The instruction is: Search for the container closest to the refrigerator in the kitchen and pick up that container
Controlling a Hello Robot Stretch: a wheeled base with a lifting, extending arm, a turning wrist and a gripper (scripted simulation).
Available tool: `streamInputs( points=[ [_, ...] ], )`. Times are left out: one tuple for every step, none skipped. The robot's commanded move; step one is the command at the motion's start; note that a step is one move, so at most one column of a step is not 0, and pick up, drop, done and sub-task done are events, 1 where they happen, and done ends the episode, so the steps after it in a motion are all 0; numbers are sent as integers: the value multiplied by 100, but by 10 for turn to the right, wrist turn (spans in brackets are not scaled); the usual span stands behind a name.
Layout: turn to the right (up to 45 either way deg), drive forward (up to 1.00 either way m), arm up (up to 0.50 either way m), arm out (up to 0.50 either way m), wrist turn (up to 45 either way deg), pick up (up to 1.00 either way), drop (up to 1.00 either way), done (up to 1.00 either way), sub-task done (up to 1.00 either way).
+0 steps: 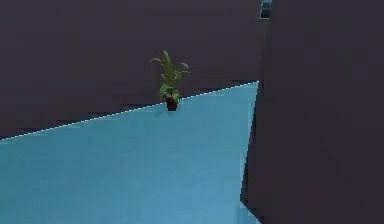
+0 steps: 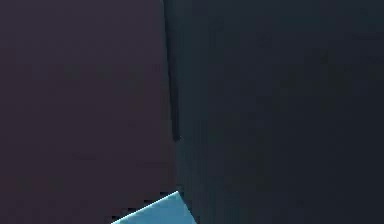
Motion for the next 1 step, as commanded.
streamInputs(
  points=[
    [-390,0,0,0,0,0,0,0,0]
  ],
)
